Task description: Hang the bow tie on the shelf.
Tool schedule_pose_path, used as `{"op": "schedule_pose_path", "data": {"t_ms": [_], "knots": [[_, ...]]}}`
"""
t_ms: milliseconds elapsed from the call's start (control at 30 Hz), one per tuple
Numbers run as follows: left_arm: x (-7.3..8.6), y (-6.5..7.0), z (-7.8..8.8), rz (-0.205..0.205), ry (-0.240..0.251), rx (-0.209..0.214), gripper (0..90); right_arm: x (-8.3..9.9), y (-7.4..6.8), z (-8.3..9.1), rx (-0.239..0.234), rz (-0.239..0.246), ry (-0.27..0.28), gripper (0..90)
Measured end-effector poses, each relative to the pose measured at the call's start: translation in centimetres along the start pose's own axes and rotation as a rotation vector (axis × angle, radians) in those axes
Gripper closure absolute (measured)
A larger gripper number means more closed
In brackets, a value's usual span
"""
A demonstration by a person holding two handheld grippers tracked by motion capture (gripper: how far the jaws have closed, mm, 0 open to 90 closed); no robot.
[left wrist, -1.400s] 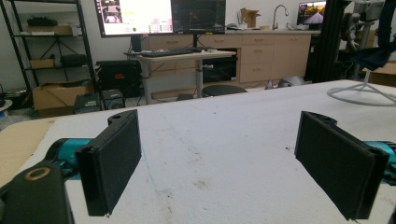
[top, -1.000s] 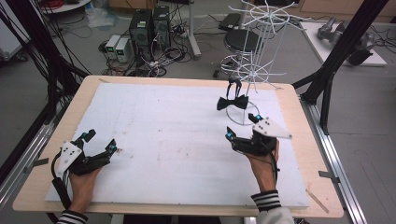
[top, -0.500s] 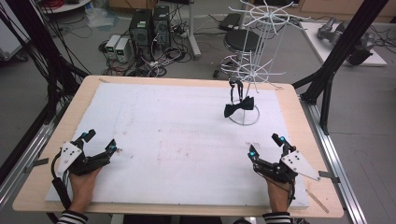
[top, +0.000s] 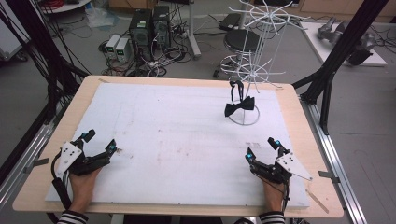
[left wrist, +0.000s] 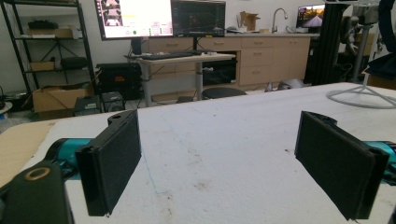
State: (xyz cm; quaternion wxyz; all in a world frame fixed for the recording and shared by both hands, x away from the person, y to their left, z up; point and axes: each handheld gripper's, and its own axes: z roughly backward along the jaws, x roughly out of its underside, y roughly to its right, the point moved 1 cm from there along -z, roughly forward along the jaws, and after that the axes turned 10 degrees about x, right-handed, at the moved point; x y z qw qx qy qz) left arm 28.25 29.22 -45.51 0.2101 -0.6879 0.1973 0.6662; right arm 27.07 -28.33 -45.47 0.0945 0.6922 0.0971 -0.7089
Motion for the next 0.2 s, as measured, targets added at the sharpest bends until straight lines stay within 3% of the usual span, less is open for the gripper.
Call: {"op": "schedule_pose_path", "data": {"t_ms": [200], "knots": [[0.01, -0.02, 0.02, 0.004, 0.003, -0.001, 15.0, 0.0, -0.04, -0.07, 0.004, 0.01, 0.0, 10.9]]}}
